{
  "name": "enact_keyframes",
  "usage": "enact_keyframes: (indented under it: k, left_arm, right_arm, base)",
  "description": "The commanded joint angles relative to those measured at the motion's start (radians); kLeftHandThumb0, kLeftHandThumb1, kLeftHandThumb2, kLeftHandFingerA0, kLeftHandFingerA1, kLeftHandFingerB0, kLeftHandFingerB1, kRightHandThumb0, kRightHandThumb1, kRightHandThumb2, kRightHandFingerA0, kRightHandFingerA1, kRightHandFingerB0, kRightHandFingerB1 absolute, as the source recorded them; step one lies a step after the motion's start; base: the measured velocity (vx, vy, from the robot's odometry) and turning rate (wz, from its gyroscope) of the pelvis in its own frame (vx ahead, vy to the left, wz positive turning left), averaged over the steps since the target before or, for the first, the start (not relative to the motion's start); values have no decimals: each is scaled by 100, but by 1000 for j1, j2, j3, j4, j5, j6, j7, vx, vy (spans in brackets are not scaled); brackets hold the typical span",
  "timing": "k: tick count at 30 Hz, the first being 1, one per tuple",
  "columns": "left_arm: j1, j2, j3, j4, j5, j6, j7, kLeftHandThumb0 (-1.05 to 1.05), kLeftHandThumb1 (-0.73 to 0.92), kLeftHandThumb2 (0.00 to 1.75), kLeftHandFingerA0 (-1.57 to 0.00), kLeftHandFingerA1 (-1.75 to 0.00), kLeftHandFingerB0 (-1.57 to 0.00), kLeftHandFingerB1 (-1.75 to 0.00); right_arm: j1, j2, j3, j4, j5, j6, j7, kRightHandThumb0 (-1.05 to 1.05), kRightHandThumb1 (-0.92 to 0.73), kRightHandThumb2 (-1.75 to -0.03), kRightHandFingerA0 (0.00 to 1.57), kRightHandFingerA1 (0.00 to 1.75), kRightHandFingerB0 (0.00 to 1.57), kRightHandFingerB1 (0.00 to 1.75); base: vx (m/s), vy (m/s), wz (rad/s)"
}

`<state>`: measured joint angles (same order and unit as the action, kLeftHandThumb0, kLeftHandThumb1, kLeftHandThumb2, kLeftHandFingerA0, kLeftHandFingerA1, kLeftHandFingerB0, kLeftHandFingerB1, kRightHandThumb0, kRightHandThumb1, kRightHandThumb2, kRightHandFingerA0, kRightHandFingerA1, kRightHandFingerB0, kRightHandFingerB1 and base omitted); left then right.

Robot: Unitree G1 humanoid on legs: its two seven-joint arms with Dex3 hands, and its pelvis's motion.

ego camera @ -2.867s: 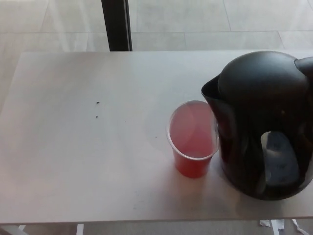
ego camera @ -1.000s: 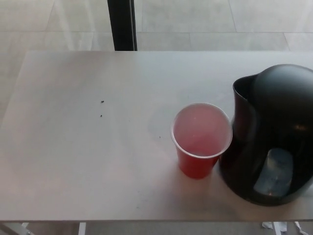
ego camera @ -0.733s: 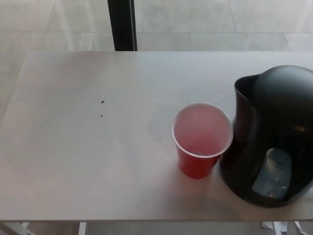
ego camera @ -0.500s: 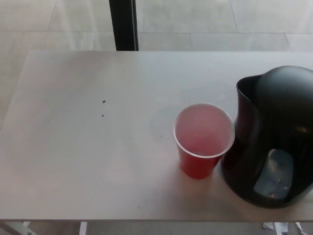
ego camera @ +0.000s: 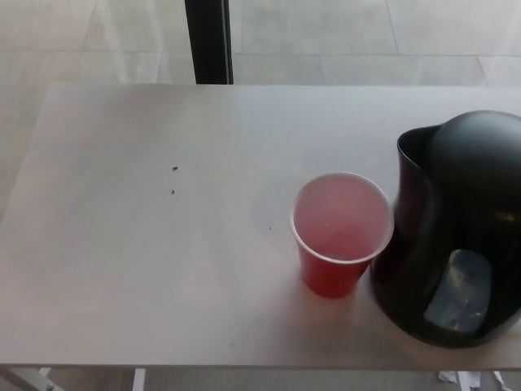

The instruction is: The robot uses its right hand to lift up a kettle kept on the middle of the desk by its handle and tilt it into a glass kept next to it to pour out water

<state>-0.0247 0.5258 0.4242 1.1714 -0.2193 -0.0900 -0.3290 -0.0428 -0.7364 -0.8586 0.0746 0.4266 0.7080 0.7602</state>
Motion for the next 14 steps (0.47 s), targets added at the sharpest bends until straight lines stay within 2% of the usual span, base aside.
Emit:
enact_keyframes:
  k: [1, 2, 3, 4, 5, 6, 7, 8, 9, 10, 11, 12, 13, 14]
  left_arm:
    - [-9, 4, 0, 0, -2, -21, 1, -61, 74, 62, -59, -48, -53, -43]
    - [-9, 4, 2, 0, -3, -21, 4, -60, 74, 62, -60, -48, -53, -43]
    - [-10, 5, 5, 2, -7, -22, 2, -60, 74, 62, -60, -50, -53, -43]
    - [-17, 3, 4, 5, -6, -20, 3, -60, 74, 62, -60, -50, -53, -43]
    - [-20, 3, 3, 6, -4, -19, 9, -61, 74, 62, -60, -51, -54, -43]
    - [-23, 2, 3, 8, -3, -19, 12, -61, 74, 62, -60, -51, -54, -43]
    - [-26, 0, 2, 7, -3, -16, 17, -60, 74, 62, -59, -50, -54, -42]
    - [-27, -1, 10, 10, -10, -16, 15, -60, 73, 62, -59, -51, -56, -44]
    - [-27, -1, 14, 12, -15, -16, 13, -62, 72, 62, -58, -51, -54, -43]
    - [-26, -3, 21, 11, -21, -12, 14, -63, 73, 62, -58, -51, -51, -42]
    - [-25, -3, 26, 8, -27, -9, 16, -63, 73, 62, -58, -51, -51, -42]
    - [-25, -3, 27, 8, -27, -9, 16, -63, 73, 62, -58, -51, -51, -42]
    - [-21, -2, 27, 6, -27, -12, 15, -63, 73, 62, -57, -52, -51, -43]
    - [-21, -2, 27, 6, -27, -12, 15, -63, 73, 62, -57, -52, -51, -43]
  right_arm:
    - [89, -76, -316, 226, 167, 104, 33, -85, -43, -87, 0, 44, 1, 55]
    - [98, -69, -367, 241, 161, 96, -18, -86, -55, -58, 0, 41, 14, 60]
    - [100, -73, -452, 280, 167, 126, -96, -79, -46, -81, 0, 55, 18, 62]
    - [101, -78, -484, 296, 171, 140, -121, -79, -46, -81, 0, 55, 18, 62]
    - [125, -102, -569, 398, 155, 109, -217, -69, -55, -57, 0, 80, 29, 58]
    - [135, -115, -608, 444, 147, 97, -257, -69, -55, -57, 0, 80, 29, 58]
    - [160, -111, -621, 473, 128, 41, -286, -71, -53, -55, 17, 92, 39, 61]
    - [173, -79, -643, 556, 93, -111, -425, -65, -57, -57, 66, 98, 56, 76]
    - [166, -54, -650, 600, 64, -208, -536, -62, -57, -57, 80, 101, 59, 84]
    - [140, -17, -654, 678, 49, -366, -682, -51, -60, -59, 99, 129, 59, 113]
    - [120, 8, -661, 767, 60, -511, -773, -51, -60, -59, 99, 129, 59, 113]
    - [120, 6, -661, 772, 61, -514, -773, -51, -60, -59, 99, 129, 59, 113]
    - [115, 19, -657, 825, 61, -601, -830, -57, -48, -87, 109, 125, 67, 106]
    - [115, 19, -657, 825, 61, -601, -830, -57, -48, -87, 109, 125, 67, 106]
  base:
    - [0, 0, 0]
    - [0, 0, 0]
    - [0, 0, 0]
    - [0, 0, 0]
    - [0, 0, 0]
    - [0, 0, 0]
    - [0, 0, 0]
    - [0, 0, 0]
    - [0, 0, 0]
    - [0, 0, 0]
    - [0, 0, 0]
    - [0, 0, 0]
    - [0, 0, 0]
    - [0, 0, 0]
